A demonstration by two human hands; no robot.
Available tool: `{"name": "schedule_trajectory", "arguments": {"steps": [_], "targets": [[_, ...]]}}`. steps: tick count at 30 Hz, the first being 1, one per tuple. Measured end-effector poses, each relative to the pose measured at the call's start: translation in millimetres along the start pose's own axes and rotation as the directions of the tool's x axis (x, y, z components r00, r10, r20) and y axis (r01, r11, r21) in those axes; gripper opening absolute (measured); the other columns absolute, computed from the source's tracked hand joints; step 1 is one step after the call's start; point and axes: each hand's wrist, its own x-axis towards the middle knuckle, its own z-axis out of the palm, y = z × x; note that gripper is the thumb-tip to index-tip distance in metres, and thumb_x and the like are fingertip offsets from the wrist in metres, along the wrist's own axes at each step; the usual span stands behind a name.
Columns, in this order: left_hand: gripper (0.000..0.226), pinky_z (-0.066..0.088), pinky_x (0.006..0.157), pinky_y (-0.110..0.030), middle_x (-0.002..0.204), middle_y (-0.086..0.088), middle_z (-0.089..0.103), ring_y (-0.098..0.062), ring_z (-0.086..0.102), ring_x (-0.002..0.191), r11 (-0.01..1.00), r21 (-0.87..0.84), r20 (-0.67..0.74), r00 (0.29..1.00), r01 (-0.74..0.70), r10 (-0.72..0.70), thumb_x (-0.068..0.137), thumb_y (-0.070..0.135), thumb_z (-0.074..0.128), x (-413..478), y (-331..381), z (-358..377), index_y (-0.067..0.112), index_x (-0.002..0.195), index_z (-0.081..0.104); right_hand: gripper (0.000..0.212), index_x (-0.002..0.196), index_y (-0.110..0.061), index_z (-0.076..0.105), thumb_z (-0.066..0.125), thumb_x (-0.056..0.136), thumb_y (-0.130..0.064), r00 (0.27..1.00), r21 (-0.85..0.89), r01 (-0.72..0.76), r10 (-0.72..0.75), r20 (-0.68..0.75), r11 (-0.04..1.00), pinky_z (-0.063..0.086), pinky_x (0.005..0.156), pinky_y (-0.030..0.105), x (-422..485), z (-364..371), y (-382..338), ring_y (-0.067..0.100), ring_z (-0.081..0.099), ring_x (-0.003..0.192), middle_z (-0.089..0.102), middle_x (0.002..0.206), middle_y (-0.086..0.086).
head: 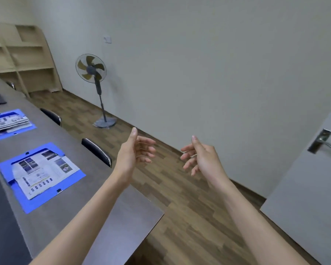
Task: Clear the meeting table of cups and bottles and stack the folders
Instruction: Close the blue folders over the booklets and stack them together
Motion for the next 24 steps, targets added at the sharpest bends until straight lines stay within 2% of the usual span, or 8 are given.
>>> {"name": "schedule_trajectory", "arguments": {"steps": [4, 9, 13, 16, 20, 24], "targets": [[0.070, 0.054, 0.053, -0.028, 0.071, -0.013, 0.068, -0.022, 0.064, 0.059, 1.000, -0.026, -0.099, 0.995, 0.001, -0.004, 0.104, 0.054, 0.030, 96, -37, 12, -0.001, 0.090, 0.072, 0.053, 0.086, -0.009, 0.072, 0.039, 0.106, -0.045, 0.994, -0.045, 0.009, -0.004, 0.111, 0.999, 0.041, 0.034, 0.024, 116, 4, 18, 0.022, 0.062, 0.050, 0.070, 0.072, 0.011], [0.071, 0.054, 0.056, -0.029, 0.073, -0.014, 0.069, -0.022, 0.065, 0.060, 0.997, -0.072, -0.202, 0.979, -0.027, 0.012, 0.105, 0.053, 0.026, 238, -76, 20, 0.001, 0.089, 0.072, 0.054, 0.088, -0.006, 0.073, 0.038, 0.106, -0.043, 0.979, -0.117, 0.045, -0.021, 0.203, 0.992, 0.041, 0.035, 0.025, 267, 16, 28, 0.022, 0.062, 0.051, 0.070, 0.072, 0.011], [0.071, 0.055, 0.058, -0.030, 0.074, -0.013, 0.070, -0.022, 0.067, 0.063, 0.996, -0.083, -0.284, 0.959, -0.042, 0.017, 0.105, 0.054, 0.027, 328, -77, 22, 0.002, 0.090, 0.073, 0.056, 0.096, 0.002, 0.071, 0.037, 0.107, -0.040, 0.955, -0.183, 0.068, -0.011, 0.295, 0.981, 0.041, 0.034, 0.025, 367, 31, 9, 0.025, 0.060, 0.054, 0.069, 0.076, 0.015], [0.071, 0.054, 0.058, -0.030, 0.074, -0.014, 0.070, -0.022, 0.066, 0.063, 0.994, -0.082, -0.333, 0.942, -0.078, 0.047, 0.105, 0.054, 0.028, 386, -64, 6, 0.001, 0.092, 0.073, 0.056, 0.099, 0.005, 0.071, 0.038, 0.107, -0.040, 0.927, -0.162, 0.088, -0.021, 0.375, 0.983, 0.040, 0.032, 0.024, 436, 58, -11, 0.025, 0.059, 0.053, 0.068, 0.077, 0.016], [0.070, 0.054, 0.054, -0.027, 0.073, -0.015, 0.069, -0.020, 0.065, 0.060, 0.992, -0.061, -0.465, 0.883, -0.110, 0.069, 0.106, 0.051, 0.028, 450, -60, -30, -0.001, 0.092, 0.072, 0.054, 0.091, -0.001, 0.071, 0.039, 0.106, -0.041, 0.871, -0.112, 0.101, -0.033, 0.490, 0.989, 0.038, 0.031, 0.024, 527, 117, -18, 0.023, 0.059, 0.049, 0.068, 0.073, 0.013], [0.069, 0.053, 0.052, -0.025, 0.068, -0.011, 0.069, -0.019, 0.064, 0.057, 0.994, -0.056, -0.605, 0.795, -0.090, 0.038, 0.105, 0.053, 0.030, 505, -83, -68, 0.002, 0.088, 0.072, 0.051, 0.082, -0.011, 0.071, 0.040, 0.105, -0.045, 0.782, -0.090, 0.118, -0.036, 0.623, 0.989, 0.040, 0.033, 0.023, 609, 181, 0, 0.023, 0.062, 0.048, 0.070, 0.069, 0.009]]}}
